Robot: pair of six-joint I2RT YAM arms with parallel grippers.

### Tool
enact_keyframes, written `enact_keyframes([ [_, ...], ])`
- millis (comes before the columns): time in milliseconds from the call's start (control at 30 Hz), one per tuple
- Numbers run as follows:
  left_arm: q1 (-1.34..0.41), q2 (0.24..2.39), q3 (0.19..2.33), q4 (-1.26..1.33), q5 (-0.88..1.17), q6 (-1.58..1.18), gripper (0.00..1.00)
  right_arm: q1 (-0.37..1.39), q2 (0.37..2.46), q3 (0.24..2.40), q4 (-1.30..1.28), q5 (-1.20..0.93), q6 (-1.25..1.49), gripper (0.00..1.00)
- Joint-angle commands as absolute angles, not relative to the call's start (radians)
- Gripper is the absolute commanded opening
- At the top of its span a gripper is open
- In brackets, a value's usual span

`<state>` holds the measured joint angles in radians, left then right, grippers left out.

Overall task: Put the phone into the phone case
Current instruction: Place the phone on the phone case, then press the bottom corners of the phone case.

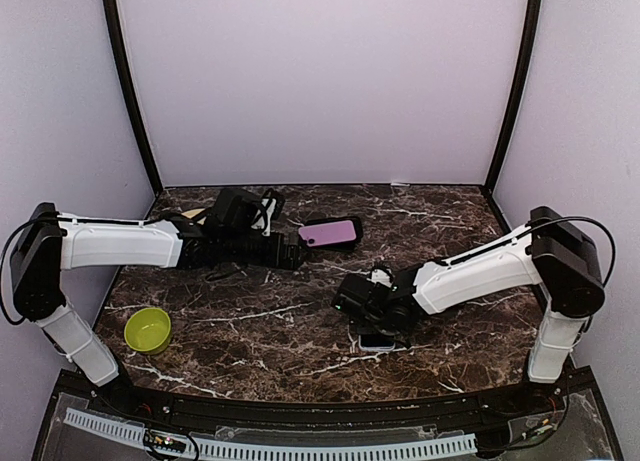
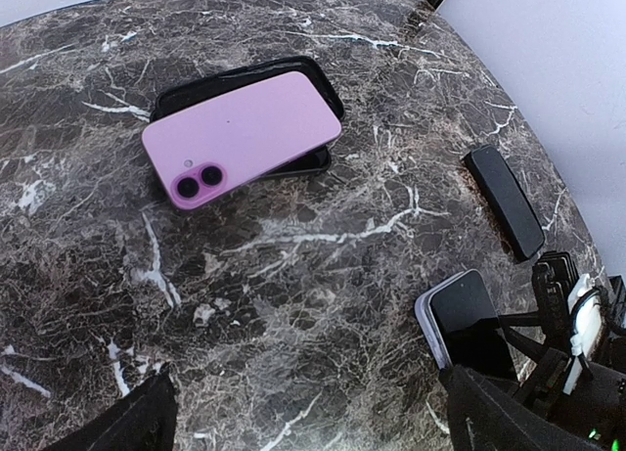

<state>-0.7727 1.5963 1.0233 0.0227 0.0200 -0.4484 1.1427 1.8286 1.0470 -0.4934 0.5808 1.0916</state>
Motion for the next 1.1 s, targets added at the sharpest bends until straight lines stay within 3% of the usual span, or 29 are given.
enact_keyframes([
  [0, -0.778, 1.574, 1.049, 0.006, 0.012, -0.433, 0.99, 1.147, 1.842, 1.064, -0.539, 0.583, 1.101, 0.90],
  [467, -0.777, 1.567, 1.050, 0.006, 0.012, -0.422, 0.99, 1.148, 1.703, 1.140, -0.676, 0.591, 0.975, 0.89],
  [533, -0.777, 1.565, 1.049, 0.006, 0.012, -0.422, 0.99, 1.143, 1.667, 1.116, -0.689, 0.595, 0.978, 0.83],
  [667, -0.776, 1.566, 1.048, 0.005, 0.012, -0.421, 0.99, 1.106, 1.612, 1.028, -0.621, 0.509, 0.966, 0.60],
  [1067, -0.776, 1.565, 1.048, 0.005, 0.012, -0.420, 0.99, 1.109, 1.684, 0.914, -0.508, 0.329, 0.978, 0.28],
])
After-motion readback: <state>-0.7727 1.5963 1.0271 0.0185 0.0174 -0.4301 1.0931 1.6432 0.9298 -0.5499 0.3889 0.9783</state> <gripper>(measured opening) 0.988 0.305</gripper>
